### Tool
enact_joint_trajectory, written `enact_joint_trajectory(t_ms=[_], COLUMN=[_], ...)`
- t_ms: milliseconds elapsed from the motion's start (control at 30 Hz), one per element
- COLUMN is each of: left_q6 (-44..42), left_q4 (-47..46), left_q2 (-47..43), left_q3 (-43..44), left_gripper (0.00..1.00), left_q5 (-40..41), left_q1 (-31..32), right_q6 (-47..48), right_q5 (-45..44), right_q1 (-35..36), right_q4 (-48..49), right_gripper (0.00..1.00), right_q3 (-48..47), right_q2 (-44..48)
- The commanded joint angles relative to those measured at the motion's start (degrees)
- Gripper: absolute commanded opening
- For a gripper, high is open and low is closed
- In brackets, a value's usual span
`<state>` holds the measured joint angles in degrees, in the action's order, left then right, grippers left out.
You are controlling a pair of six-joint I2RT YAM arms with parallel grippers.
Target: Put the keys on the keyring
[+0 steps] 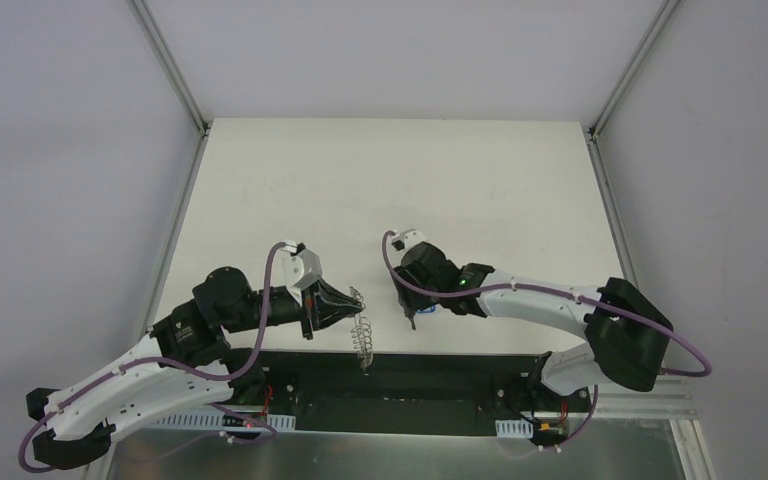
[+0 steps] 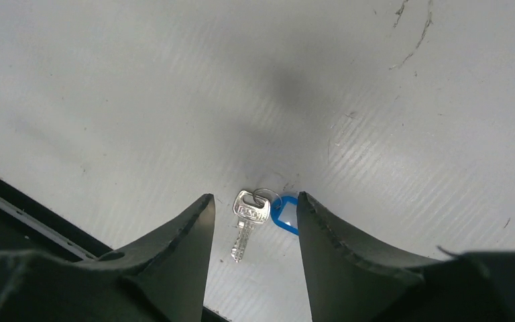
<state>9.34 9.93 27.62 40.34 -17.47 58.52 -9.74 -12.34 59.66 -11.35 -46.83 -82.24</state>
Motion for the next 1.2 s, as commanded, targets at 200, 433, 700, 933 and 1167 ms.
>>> enact_joint_trajectory(t_ms=[200, 433, 700, 933, 1167], left_q6=[0.06, 0.11, -0.07, -0.01, -0.03], left_q4=[-3.14, -3.21, -3.19, -3.24, -3.26], left_q2=[-0.73, -0.64, -0.05, -0.54, -0.20], left_q3=[0.08, -0.03, 0.21, -0.06, -0.04], left_gripper=[0.00, 0.00, 0.00, 0.00, 0.00], left_q5=[-0.99, -1.15, -1.33, -1.28, -1.33], left_q1=[0.10, 0.10, 0.10, 0.13, 0.11], right_q6=[14.37, 14.94, 15.55, 13.17, 11.10], right_q5=[21.05, 22.67, 22.98, 25.33, 24.79], right_q1=[-5.87, -7.52, -9.51, -9.57, -9.23], right_q4=[6.61, 8.90, 16.07, 17.11, 17.02], right_gripper=[0.56, 0.55, 0.55, 0.52, 0.50], right_q3=[1.74, 1.64, 4.23, 6.64, 9.16], right_q2=[0.72, -2.59, -3.47, -3.06, -0.03])
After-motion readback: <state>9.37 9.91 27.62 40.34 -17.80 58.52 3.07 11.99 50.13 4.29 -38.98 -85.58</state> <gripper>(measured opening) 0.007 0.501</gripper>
